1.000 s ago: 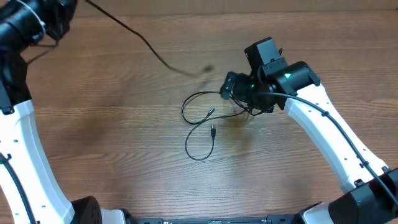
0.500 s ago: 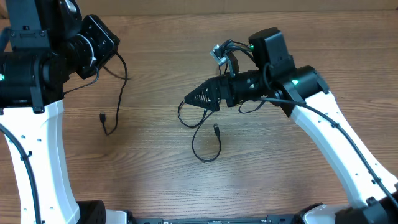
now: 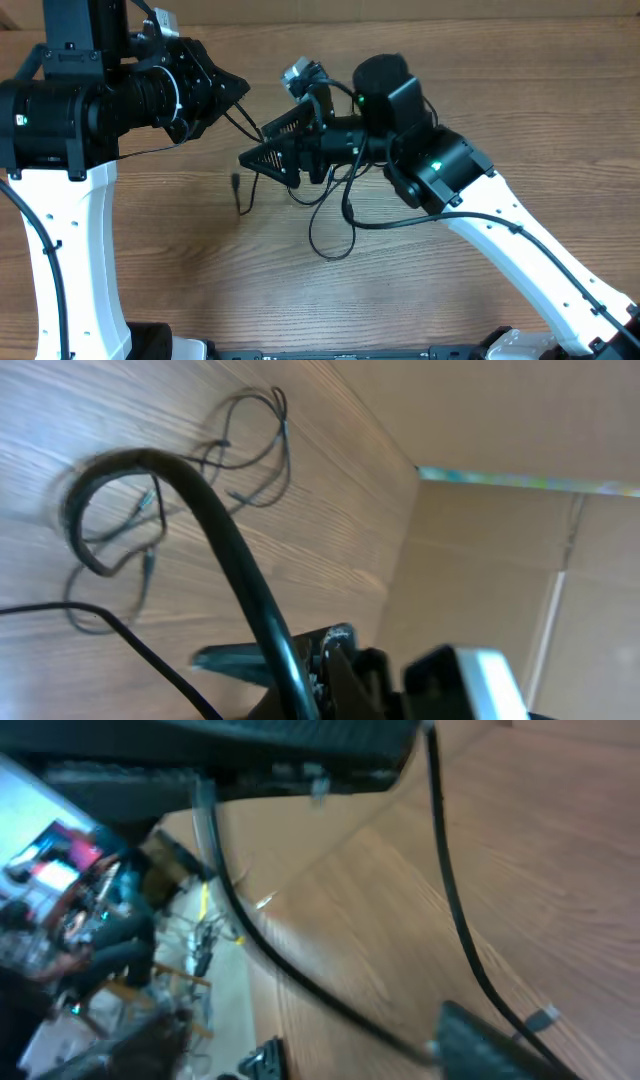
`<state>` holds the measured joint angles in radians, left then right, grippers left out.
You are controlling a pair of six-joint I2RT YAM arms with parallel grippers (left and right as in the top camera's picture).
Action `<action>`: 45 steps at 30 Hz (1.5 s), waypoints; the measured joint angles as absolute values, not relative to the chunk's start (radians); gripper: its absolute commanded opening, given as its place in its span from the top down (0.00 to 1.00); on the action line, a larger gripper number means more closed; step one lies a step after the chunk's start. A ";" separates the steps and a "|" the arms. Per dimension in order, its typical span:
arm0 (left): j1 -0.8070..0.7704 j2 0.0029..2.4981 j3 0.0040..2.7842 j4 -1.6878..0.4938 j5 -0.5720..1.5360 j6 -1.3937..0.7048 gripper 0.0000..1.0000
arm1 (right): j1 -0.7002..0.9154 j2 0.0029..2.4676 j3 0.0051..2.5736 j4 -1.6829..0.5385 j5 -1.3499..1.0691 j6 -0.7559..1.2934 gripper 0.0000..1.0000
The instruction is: Untangle cables
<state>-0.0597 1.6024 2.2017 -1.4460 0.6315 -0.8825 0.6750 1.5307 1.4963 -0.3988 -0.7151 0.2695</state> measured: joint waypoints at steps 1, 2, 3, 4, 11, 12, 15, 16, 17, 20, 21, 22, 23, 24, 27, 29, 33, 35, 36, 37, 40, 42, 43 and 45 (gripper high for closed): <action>-0.060 1.602 2.202 -1.444 0.645 -0.892 0.96 | 0.683 1.531 1.496 -0.400 -0.696 0.270 0.35; -0.060 1.602 2.202 -1.444 0.657 -0.900 0.96 | 0.689 1.531 1.496 -0.401 -0.684 0.271 0.34; -0.060 1.602 2.202 -1.444 0.666 -0.908 0.96 | 0.690 1.531 1.496 -0.402 -0.672 0.271 0.36; -0.060 1.602 2.202 -1.444 0.672 -0.913 0.96 | 0.690 1.531 1.496 -0.402 -0.665 0.271 0.53; -0.060 1.602 2.202 -1.444 0.681 -0.926 0.96 | 0.690 1.531 1.496 -0.419 -0.639 0.294 0.96; -0.060 1.602 2.202 -1.444 0.665 -0.926 0.96 | 0.690 1.531 1.496 -0.430 -0.639 0.299 0.96; -0.060 1.602 2.202 -1.447 0.595 -0.930 0.87 | 0.690 1.531 1.497 -0.468 -0.639 0.331 0.96; -0.060 1.602 2.202 -1.448 0.555 -0.929 0.76 | 0.690 1.531 1.497 -0.473 -0.639 0.346 0.96; -0.060 1.602 2.202 -1.451 0.518 -0.925 0.74 | 0.690 1.531 1.497 -0.479 -0.638 0.363 0.96; -0.060 1.602 2.202 -1.487 0.447 -0.917 0.72 | 0.690 1.531 1.497 -0.489 -0.638 0.411 0.96; -0.060 1.602 2.202 -1.497 0.424 -0.914 0.71 | 0.690 1.531 1.497 -0.489 -0.638 0.422 0.96; -0.060 1.602 2.202 -1.500 0.414 -0.914 0.70 | 0.690 1.531 1.497 -0.490 -0.638 0.427 0.96; -0.060 1.602 2.202 -1.510 0.404 -0.914 0.70 | 0.690 1.531 1.497 -0.490 -0.638 0.436 0.96; -0.060 1.602 2.202 -1.522 0.395 -0.913 0.67 | 0.690 1.531 1.497 -0.489 -0.638 0.444 0.96; -0.060 1.602 2.202 -1.554 0.388 -0.912 0.64 | 0.690 1.531 1.497 -0.487 -0.638 0.447 0.96; -0.060 1.602 2.202 -1.558 0.396 -0.912 0.63 | 0.690 1.531 1.497 -0.485 -0.638 0.449 0.96; -0.060 1.602 2.202 -1.565 0.456 -0.910 0.74 | 0.690 1.531 1.497 -0.453 -0.638 0.452 0.96; -0.060 1.603 2.202 -1.584 0.468 -0.909 0.77 | 0.690 1.531 1.497 -0.429 -0.637 0.452 0.96; -0.063 1.604 2.202 -1.596 0.471 -0.909 0.77 | 0.690 1.531 1.497 -0.424 -0.636 0.452 0.96; -0.067 1.605 2.202 -1.602 0.472 -0.910 0.77 | 0.690 1.531 1.497 -0.420 -0.636 0.452 0.96; -0.107 1.615 2.199 -1.602 0.479 -0.910 0.75 | 0.690 1.531 1.497 -0.406 -0.636 0.471 0.96; -0.123 1.626 2.199 -1.601 0.479 -0.910 0.74 | 0.690 1.531 1.497 -0.408 -0.635 0.474 0.96; -0.128 1.633 2.199 -1.601 0.479 -0.910 0.75 | 0.690 1.531 1.497 -0.406 -0.636 0.475 0.96; -0.132 1.651 2.199 -1.601 0.479 -0.910 0.79 | 0.690 1.531 1.497 -0.408 -0.636 0.478 0.96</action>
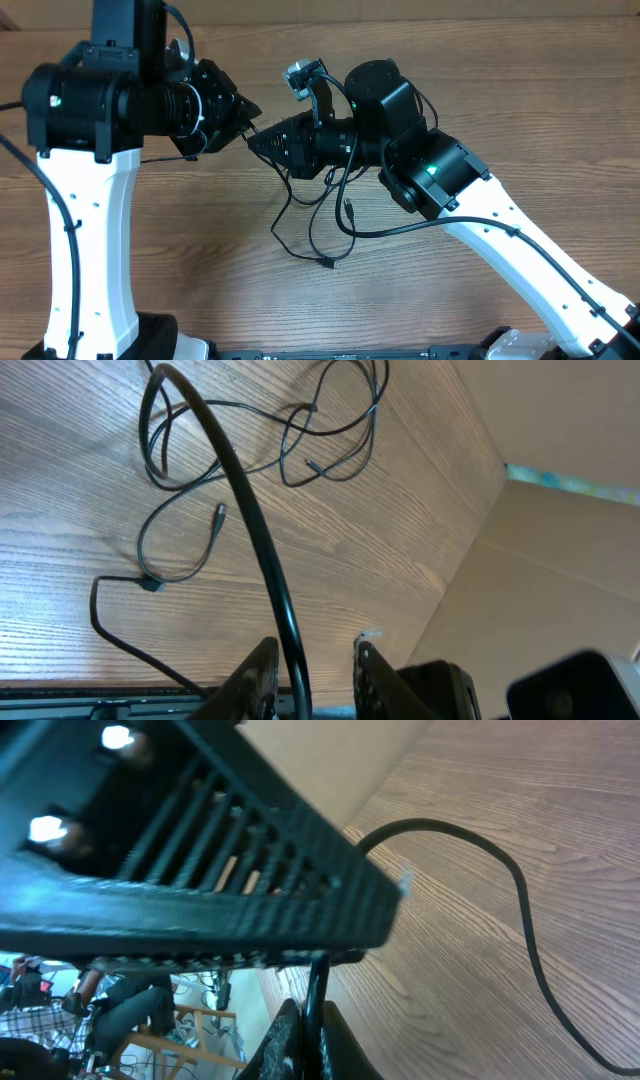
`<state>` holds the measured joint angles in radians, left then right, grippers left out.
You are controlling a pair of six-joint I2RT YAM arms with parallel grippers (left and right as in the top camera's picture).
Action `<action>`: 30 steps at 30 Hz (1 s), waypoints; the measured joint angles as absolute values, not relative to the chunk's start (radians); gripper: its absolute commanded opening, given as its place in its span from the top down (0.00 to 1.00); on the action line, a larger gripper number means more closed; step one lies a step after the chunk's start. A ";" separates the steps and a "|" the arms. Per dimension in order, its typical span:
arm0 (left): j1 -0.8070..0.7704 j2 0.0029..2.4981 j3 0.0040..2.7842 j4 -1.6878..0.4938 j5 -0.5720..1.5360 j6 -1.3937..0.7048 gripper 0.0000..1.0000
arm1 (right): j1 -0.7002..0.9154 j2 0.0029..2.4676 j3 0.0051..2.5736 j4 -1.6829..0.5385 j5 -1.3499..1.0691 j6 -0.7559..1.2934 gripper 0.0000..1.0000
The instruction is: Untangle cables
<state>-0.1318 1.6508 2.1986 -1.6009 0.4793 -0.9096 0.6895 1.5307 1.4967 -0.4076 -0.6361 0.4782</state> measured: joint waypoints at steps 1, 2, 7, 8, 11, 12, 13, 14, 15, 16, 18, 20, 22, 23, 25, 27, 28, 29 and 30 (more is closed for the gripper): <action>-0.131 1.656 2.199 -1.600 0.479 -0.909 0.82 | 0.690 1.531 1.497 -0.407 -0.636 0.479 0.96; -0.131 1.661 2.198 -1.600 0.479 -0.910 0.85 | 0.690 1.531 1.497 -0.407 -0.636 0.479 0.96; -0.131 1.663 2.198 -1.592 0.479 -0.910 0.96 | 0.690 1.531 1.497 -0.409 -0.636 0.479 0.96; -0.131 1.663 2.198 -1.591 0.479 -0.910 0.96 | 0.690 1.531 1.497 -0.409 -0.636 0.478 0.96; -0.131 1.663 2.198 -1.578 0.479 -0.909 0.96 | 0.690 1.531 1.497 -0.413 -0.635 0.478 0.91; -0.131 1.663 2.198 -1.570 0.480 -0.909 0.96 | 0.690 1.531 1.497 -0.419 -0.634 0.478 0.51; -0.131 1.663 2.197 -1.541 0.480 -0.910 0.96 | 0.690 1.531 1.497 -0.438 -0.628 0.470 0.23; -0.131 1.663 2.196 -1.523 0.480 -0.910 0.96 | 0.690 1.531 1.499 -0.493 -0.596 0.464 0.05; -0.131 1.663 2.194 -1.436 0.498 -0.910 0.96 | 0.690 1.531 1.500 -0.547 -0.545 0.458 0.00; -0.131 1.663 2.189 -1.391 0.518 -0.910 0.96 | 0.690 1.531 1.501 -0.607 -0.488 0.453 0.00; -0.131 1.665 2.186 -1.216 0.575 -0.923 0.96 | 0.689 1.529 1.501 -0.696 -0.414 0.447 0.00; -0.131 1.667 2.185 -1.031 0.653 -0.972 0.96 | 0.689 1.529 1.502 -0.782 -0.318 0.444 0.00; -0.131 1.670 2.186 -0.831 0.673 -1.026 0.96 | 0.688 1.529 1.501 -0.840 -0.243 0.445 0.00; -0.131 1.670 2.186 -0.785 0.673 -1.044 0.96 | 0.685 1.529 1.502 -0.875 -0.202 0.444 0.00; -0.131 1.670 2.187 -0.677 0.649 -1.072 0.96 | 0.669 1.529 1.502 -0.923 -0.152 0.443 0.00; -0.131 1.670 2.187 -0.636 0.590 -1.085 0.96 | 0.624 1.529 1.502 -0.971 -0.120 0.443 0.00; -0.131 1.670 2.187 -0.632 0.557 -1.091 0.96 | 0.590 1.529 1.502 -0.992 -0.113 0.444 0.00; -0.131 1.672 2.187 -0.616 0.527 -1.096 0.96 | 0.554 1.529 1.502 -1.002 -0.104 0.444 0.00; -0.131 1.674 2.187 -0.596 0.510 -1.098 0.96 | 0.528 1.529 1.501 -1.004 -0.099 0.448 0.00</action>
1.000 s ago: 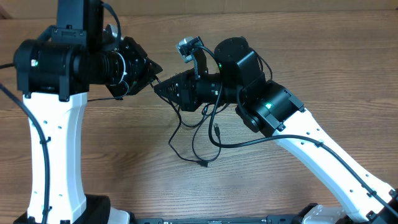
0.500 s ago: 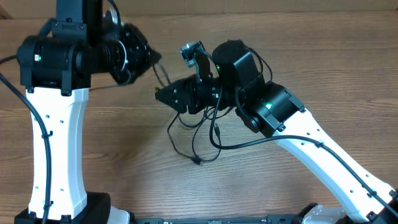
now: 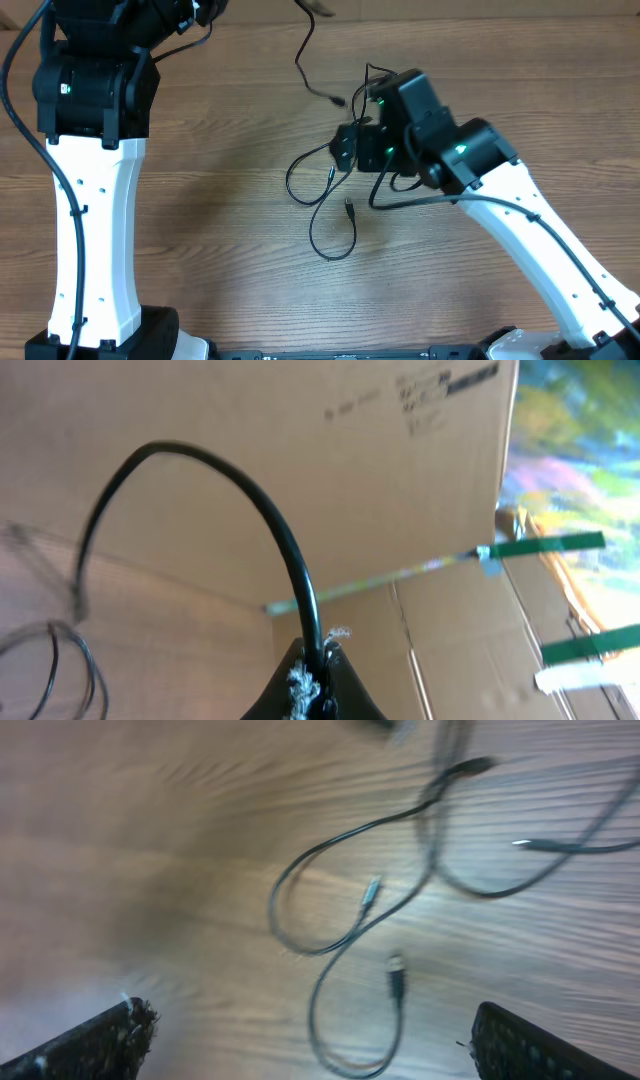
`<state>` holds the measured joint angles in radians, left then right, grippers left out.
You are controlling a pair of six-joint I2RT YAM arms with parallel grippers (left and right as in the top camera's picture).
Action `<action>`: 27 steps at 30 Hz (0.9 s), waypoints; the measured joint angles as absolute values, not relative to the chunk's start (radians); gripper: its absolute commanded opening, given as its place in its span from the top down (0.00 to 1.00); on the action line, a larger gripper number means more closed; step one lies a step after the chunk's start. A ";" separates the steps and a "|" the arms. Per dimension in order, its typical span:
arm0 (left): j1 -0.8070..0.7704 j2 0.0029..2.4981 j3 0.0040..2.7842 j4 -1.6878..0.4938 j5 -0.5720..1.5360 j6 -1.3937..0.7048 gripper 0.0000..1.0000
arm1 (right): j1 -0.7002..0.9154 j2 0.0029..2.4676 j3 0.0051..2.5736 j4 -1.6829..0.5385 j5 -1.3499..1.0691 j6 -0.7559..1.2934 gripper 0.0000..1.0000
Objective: Untangle cables
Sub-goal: 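Drag the cable end leftward with the left gripper, stretching it out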
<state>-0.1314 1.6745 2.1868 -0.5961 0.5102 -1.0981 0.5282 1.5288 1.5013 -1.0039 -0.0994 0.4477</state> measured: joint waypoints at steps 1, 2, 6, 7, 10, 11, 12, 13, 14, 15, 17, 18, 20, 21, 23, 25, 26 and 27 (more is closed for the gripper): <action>-0.131 1.679 2.187 -0.568 0.498 -1.100 0.96 | 0.506 1.529 1.501 -1.004 -0.096 0.458 0.00; -0.131 1.692 2.187 -0.522 0.488 -1.101 0.96 | 0.497 1.529 1.500 -1.004 -0.096 0.469 0.00; -0.129 1.793 2.192 -0.360 0.489 -1.102 0.96 | 0.508 1.529 1.497 -1.034 -0.097 0.486 0.00; -0.122 1.826 2.192 -0.331 0.489 -1.102 0.96 | 0.513 1.529 1.497 -1.049 -0.097 0.487 0.00; -0.064 1.904 2.192 -0.324 0.489 -1.116 0.96 | 0.532 1.534 1.497 -1.064 -0.097 0.493 0.00; -0.042 1.918 2.192 -0.325 0.490 -1.126 0.96 | 0.532 1.541 1.497 -1.063 -0.097 0.494 0.00; -0.002 1.940 2.192 -0.325 0.498 -1.152 0.95 | 0.533 1.550 1.497 -1.063 -0.097 0.494 0.00; 0.027 1.953 2.192 -0.325 0.508 -1.177 0.96 | 0.533 1.559 1.497 -1.063 -0.097 0.494 0.00; 0.065 1.968 2.192 -0.324 0.526 -1.210 0.95 | 0.533 1.572 1.497 -1.063 -0.097 0.494 0.00; 0.100 1.984 2.192 -0.321 0.548 -1.249 0.96 | 0.533 1.583 1.497 -1.063 -0.097 0.495 0.00; 0.180 2.029 2.192 -0.315 0.600 -1.314 0.96 | 0.533 1.597 1.497 -1.062 -0.097 0.509 0.00; 0.212 2.053 2.192 -0.315 0.620 -1.330 0.96 | 0.533 1.599 1.497 -1.063 -0.102 0.517 0.00; 0.291 2.123 2.192 -0.318 0.663 -1.354 0.96 | 0.534 1.602 1.497 -1.075 -0.107 0.522 0.00; 0.319 2.147 2.193 -0.318 0.670 -1.357 0.96 | 0.537 1.607 1.497 -1.088 -0.108 0.524 0.00; 0.406 2.216 2.192 -0.318 0.674 -1.353 0.92 | 0.548 1.619 1.497 -1.110 -0.109 0.524 0.00; 0.528 2.283 2.192 -0.317 0.662 -1.254 0.22 | 0.570 1.630 1.496 -1.126 -0.109 0.524 0.00; 0.574 2.296 2.192 -0.343 0.656 -1.163 0.19 | 0.579 1.630 1.496 -1.130 -0.109 0.524 0.00; 0.601 2.300 2.192 -0.373 0.651 -1.092 0.19 | 0.587 1.630 1.496 -1.131 -0.108 0.524 0.00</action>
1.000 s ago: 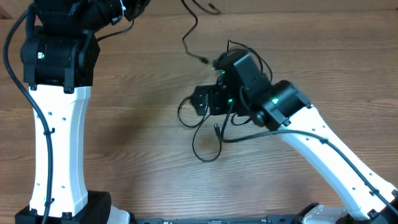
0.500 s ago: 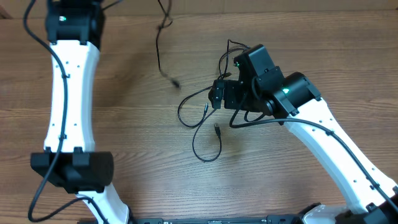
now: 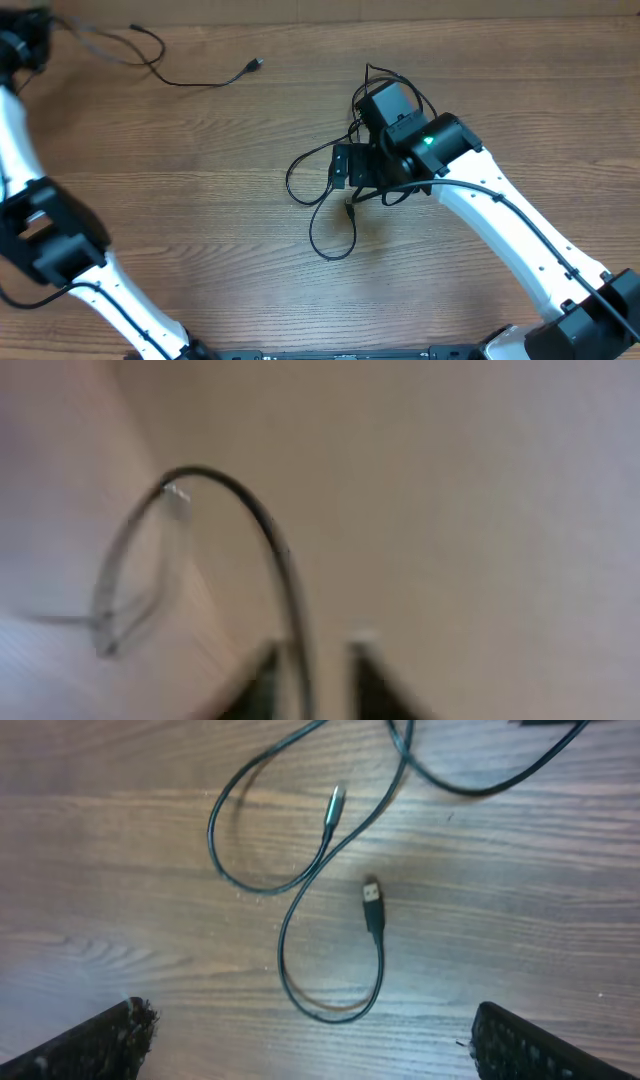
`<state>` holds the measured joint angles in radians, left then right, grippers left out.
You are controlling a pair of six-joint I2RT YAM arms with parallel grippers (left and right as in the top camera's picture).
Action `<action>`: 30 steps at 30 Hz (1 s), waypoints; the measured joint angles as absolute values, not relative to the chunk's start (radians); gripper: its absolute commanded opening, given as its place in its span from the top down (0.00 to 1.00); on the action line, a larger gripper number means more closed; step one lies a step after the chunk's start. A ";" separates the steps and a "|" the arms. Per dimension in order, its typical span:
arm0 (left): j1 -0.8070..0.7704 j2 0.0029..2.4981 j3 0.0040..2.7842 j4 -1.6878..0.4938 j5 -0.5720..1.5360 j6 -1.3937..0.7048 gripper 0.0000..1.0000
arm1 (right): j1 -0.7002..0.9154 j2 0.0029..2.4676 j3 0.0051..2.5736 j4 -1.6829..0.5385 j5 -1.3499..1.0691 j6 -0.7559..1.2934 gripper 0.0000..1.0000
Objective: Untangle cables
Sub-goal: 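Drag the cable end leftward with the left gripper, stretching it out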
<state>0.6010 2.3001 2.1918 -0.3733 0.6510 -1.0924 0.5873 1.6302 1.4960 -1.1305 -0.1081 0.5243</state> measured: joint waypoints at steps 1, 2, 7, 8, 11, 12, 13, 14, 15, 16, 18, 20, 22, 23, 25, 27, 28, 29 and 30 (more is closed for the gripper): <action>0.652 2.301 2.193 -0.461 0.635 -0.969 0.19 | 0.603 1.630 1.496 -1.128 -0.109 0.524 0.00; 0.696 2.301 2.193 -0.534 0.609 -0.858 0.19 | 0.612 1.630 1.496 -1.129 -0.112 0.524 0.00; 0.778 2.302 2.193 -0.807 0.457 -0.496 0.54 | 0.630 1.630 1.496 -1.115 -0.117 0.524 0.00; 0.772 2.302 2.194 -0.842 0.447 -0.494 0.53 | 0.630 1.630 1.496 -1.116 -0.117 0.524 0.00; 0.732 2.302 2.191 -0.936 0.423 -0.400 0.51 | 0.630 1.630 1.496 -1.118 -0.120 0.524 0.00; 0.721 2.302 2.190 -0.945 0.422 -0.390 0.47 | 0.630 1.630 1.496 -1.118 -0.124 0.524 0.00; 0.695 2.302 2.184 -0.956 0.416 -0.377 0.20 | 0.630 1.630 1.496 -1.119 -0.127 0.524 0.00; 0.655 2.302 2.171 -0.958 0.407 -0.362 0.00 | 0.630 1.630 1.496 -1.120 -0.127 0.524 0.00; 0.610 2.302 2.156 -0.962 0.379 -0.355 0.00 | 0.630 1.630 1.496 -1.124 -0.128 0.524 0.00; 0.577 2.302 2.145 -0.968 0.348 -0.355 0.00 | 0.630 1.630 1.496 -1.129 -0.130 0.524 0.00; 0.508 2.302 2.130 -0.995 0.242 -0.387 0.01 | 0.630 1.630 1.496 -1.138 -0.131 0.524 0.00; 0.418 2.302 2.106 -1.005 0.100 -0.462 0.00 | 0.630 1.630 1.496 -1.140 -0.131 0.524 0.00; 0.371 2.302 2.099 -0.997 0.039 -0.518 0.00 | 0.630 1.630 1.496 -1.143 -0.131 0.524 0.00; 0.353 2.302 2.099 -0.994 0.015 -0.551 0.00 | 0.630 1.630 1.496 -1.145 -0.131 0.524 0.00; 0.342 2.302 2.099 -0.997 -0.010 -0.629 0.00 | 0.630 1.630 1.496 -1.145 -0.131 0.524 0.00; 0.347 2.304 2.099 -1.009 -0.023 -0.715 0.00 | 0.630 1.630 1.496 -1.145 -0.131 0.524 0.00; 0.354 2.312 2.099 -0.999 -0.031 -0.777 0.00 | 0.630 1.630 1.496 -1.147 -0.131 0.524 0.00; 0.361 2.325 2.099 -0.986 -0.036 -0.809 0.00 | 0.630 1.630 1.496 -1.151 -0.131 0.524 0.00; 0.366 2.337 2.099 -0.970 -0.036 -0.822 0.00 | 0.630 1.630 1.496 -1.153 -0.131 0.524 0.00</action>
<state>0.3656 2.3371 2.0995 -0.9699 -0.0360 -0.8223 0.6300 1.6302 1.4960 -1.1530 -0.1310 0.5240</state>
